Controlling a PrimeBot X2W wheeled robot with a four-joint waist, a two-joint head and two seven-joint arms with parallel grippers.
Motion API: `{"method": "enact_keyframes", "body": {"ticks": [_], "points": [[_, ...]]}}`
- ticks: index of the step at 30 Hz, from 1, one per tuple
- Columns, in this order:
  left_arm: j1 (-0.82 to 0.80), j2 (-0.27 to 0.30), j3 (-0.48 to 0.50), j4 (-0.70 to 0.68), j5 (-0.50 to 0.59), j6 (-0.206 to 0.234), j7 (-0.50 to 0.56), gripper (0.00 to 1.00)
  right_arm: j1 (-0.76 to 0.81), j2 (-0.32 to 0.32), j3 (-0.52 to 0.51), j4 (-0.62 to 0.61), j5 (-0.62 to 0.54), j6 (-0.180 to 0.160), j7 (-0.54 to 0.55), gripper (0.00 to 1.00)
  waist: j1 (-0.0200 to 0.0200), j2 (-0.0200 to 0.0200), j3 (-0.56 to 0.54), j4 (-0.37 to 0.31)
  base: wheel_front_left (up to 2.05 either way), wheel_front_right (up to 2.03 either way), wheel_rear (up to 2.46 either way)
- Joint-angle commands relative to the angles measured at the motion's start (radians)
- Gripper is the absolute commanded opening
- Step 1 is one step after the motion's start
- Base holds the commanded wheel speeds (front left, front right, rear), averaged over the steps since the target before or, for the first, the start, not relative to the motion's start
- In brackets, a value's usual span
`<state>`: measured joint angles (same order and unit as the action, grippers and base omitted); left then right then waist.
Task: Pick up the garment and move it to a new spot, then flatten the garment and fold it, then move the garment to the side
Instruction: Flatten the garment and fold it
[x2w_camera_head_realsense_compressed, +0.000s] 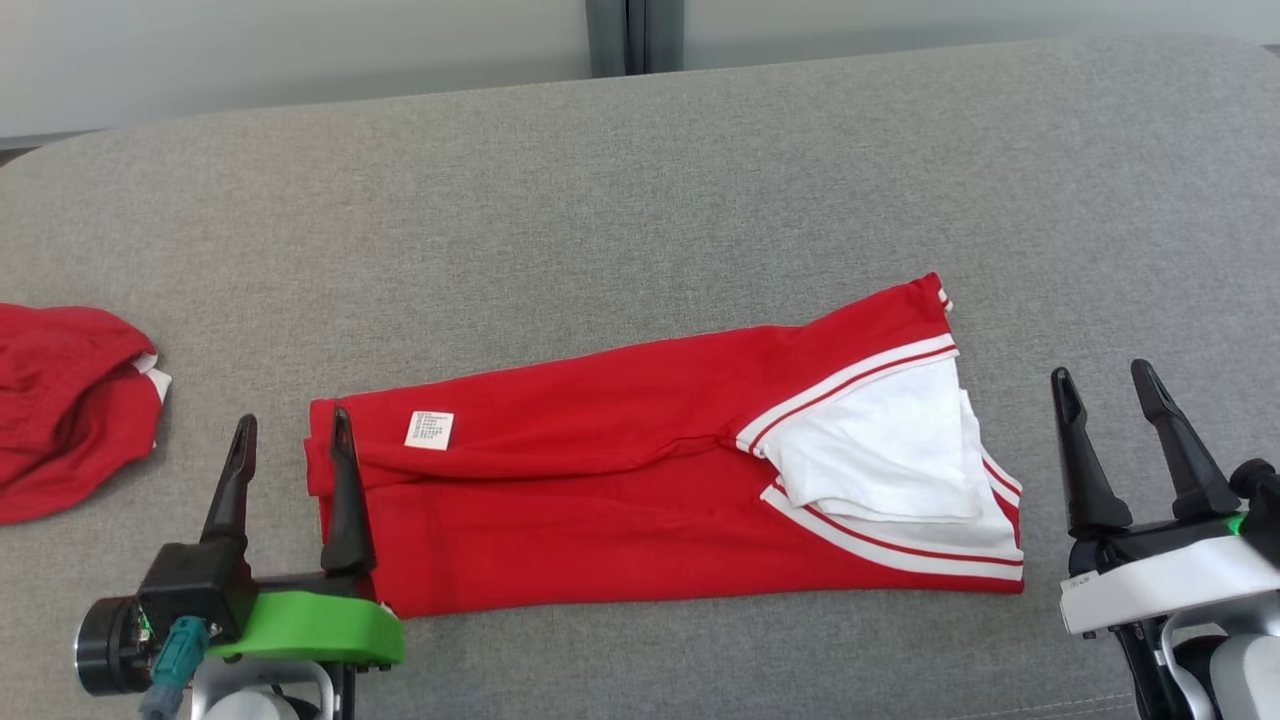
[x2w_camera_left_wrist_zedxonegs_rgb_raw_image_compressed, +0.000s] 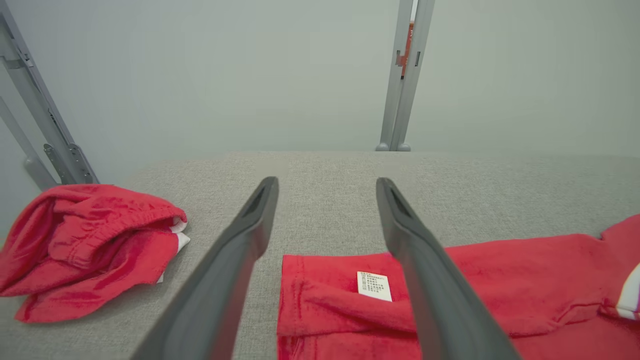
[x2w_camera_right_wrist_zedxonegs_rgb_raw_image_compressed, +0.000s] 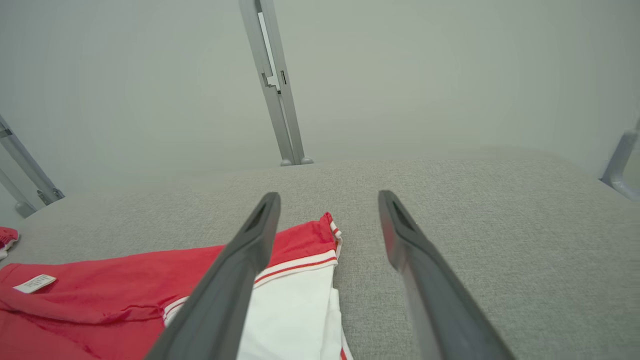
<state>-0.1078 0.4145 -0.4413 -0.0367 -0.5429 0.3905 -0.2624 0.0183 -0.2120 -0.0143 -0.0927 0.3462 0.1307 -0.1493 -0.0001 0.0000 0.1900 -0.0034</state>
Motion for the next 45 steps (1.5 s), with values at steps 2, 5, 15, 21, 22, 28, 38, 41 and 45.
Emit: {"method": "enact_keyframes", "body": {"ticks": [2,5,15,21,22,28,38,41,45], "points": [[0.032,-0.013,0.007,-0.003,0.023,0.000,-0.003,1.00,0.017,0.005,-0.003,-0.009,-0.017,0.000,0.011,1.00,0.0001,0.0000,-0.009,0.001,0.00,0.00,0.00],[0.045,-0.026,0.016,0.006,0.033,-0.012,-0.003,1.00,0.018,0.008,-0.005,-0.013,-0.024,0.000,0.020,1.00,0.0001,0.0000,-0.012,0.006,0.00,0.00,0.00],[0.001,-0.061,0.039,0.025,0.078,-0.056,-0.003,1.00,-0.004,-0.020,-0.019,0.015,-0.028,0.000,0.047,1.00,0.0001,0.0000,0.019,0.040,0.00,0.00,0.00],[-0.052,-0.101,0.046,0.032,0.109,-0.089,-0.003,1.00,-0.047,-0.060,0.010,0.164,0.002,0.000,0.050,1.00,0.0001,0.0000,0.073,0.089,0.00,0.00,0.00],[-0.058,-0.108,0.047,0.034,0.114,-0.094,-0.003,1.00,-0.055,-0.063,0.021,0.193,0.008,0.000,0.047,1.00,0.0001,0.0000,0.078,0.096,0.00,0.00,0.00],[-0.081,-0.148,0.070,0.043,0.151,-0.124,-0.003,1.00,-0.129,-0.079,0.093,0.392,0.058,0.000,0.025,1.00,0.0001,0.0000,0.103,0.125,0.00,0.00,0.00],[-0.065,-0.188,0.114,0.059,0.197,-0.164,-0.003,1.00,-0.184,-0.106,0.244,0.532,0.180,0.000,0.035,0.00,0.0001,0.0000,0.098,0.135,0.00,0.00,0.00],[-0.052,-0.197,0.129,0.060,0.206,-0.170,-0.003,1.00,-0.183,-0.132,0.254,0.517,0.198,0.000,0.004,0.00,0.0001,0.0000,0.088,0.126,0.00,0.00,0.00],[-0.044,-0.206,0.143,0.063,0.214,-0.185,-0.003,1.00,-0.169,-0.161,0.232,0.507,0.219,-0.001,-0.024,0.00,0.0001,0.0000,0.077,0.112,0.00,0.00,0.00]]}}
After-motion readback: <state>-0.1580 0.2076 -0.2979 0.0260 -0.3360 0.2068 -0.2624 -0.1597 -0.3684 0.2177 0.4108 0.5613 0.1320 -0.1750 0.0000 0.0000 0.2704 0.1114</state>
